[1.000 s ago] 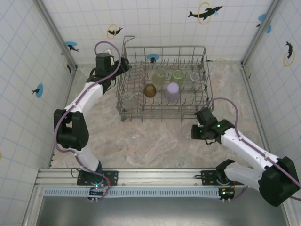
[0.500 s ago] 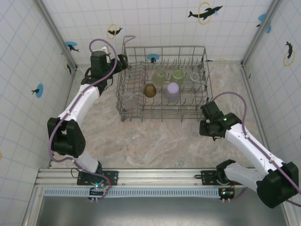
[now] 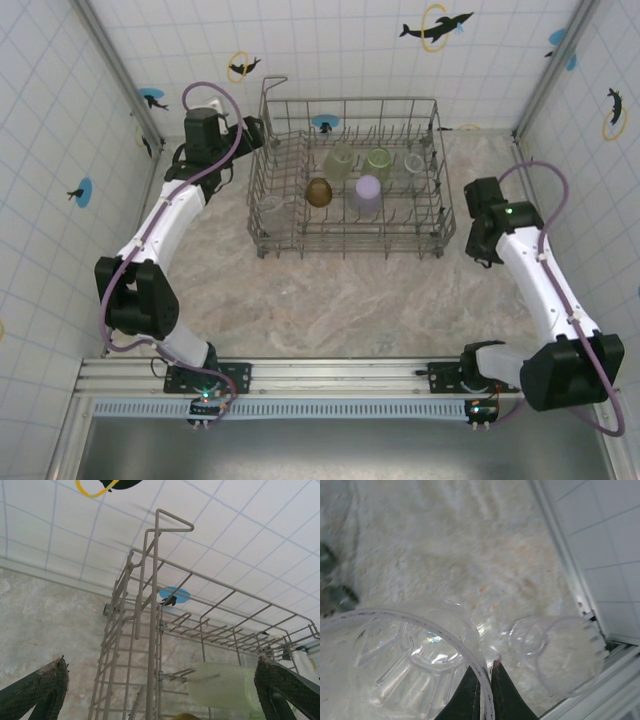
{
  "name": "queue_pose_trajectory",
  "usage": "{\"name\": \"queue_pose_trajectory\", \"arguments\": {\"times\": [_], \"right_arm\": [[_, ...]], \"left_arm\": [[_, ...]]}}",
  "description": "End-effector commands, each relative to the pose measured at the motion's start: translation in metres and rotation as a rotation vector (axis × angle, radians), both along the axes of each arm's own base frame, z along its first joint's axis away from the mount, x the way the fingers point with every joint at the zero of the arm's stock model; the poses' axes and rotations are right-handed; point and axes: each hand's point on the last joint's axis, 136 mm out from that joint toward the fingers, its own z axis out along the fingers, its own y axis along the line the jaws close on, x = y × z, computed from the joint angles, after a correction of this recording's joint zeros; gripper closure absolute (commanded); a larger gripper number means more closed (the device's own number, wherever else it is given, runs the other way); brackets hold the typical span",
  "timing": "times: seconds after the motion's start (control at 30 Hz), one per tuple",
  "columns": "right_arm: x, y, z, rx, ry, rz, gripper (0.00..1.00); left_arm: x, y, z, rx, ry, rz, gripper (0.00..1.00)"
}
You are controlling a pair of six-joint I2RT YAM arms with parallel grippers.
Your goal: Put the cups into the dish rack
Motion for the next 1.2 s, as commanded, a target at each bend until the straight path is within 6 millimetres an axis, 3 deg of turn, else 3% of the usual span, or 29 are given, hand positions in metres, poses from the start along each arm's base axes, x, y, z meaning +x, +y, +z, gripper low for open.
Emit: {"name": "queue_pose_trajectory", "arguments": {"times": [0.0, 0.17, 0.4, 0.47, 0.57, 0.77, 0.93, 1.17], "right_arm": [[0.021, -0.021, 0.031, -0.061, -0.058, -0.013, 1.00], [0.064, -0.025, 0.074, -0.059, -0.148, 0.002, 1.00], [0.126, 0.007, 0.122, 0.067, -0.309, 0.091, 1.00], [0.144, 0.024, 0.136, 0.095, -0.358, 0.135, 1.00], [0.171, 0.066, 0.155, 0.200, -0.461, 0.245, 1.00], [0.201, 0.151, 0.174, 0.491, -0.610, 0.458, 1.00], [0.207, 0.220, 0.181, 0.752, -0.684, 0.680, 1.00], [0.207, 0.271, 0.172, 1.011, -0.705, 0.903, 1.00]], "left_arm": [[0.000, 0.000, 0.015, 0.010, -0.017, -0.020, 0.02], [0.000, -0.003, 0.021, 0.026, -0.028, -0.043, 0.02], [0.001, -0.006, 0.031, 0.039, -0.037, -0.073, 0.02], [0.002, -0.007, 0.032, 0.038, -0.032, -0.078, 0.02], [0.003, -0.011, 0.034, 0.030, -0.028, -0.097, 0.03], [0.007, -0.026, 0.041, -0.015, -0.025, -0.168, 0.02], [0.005, -0.050, 0.055, -0.067, -0.048, -0.312, 0.02], [-0.004, -0.078, 0.065, -0.078, -0.085, -0.519, 0.02]]}}
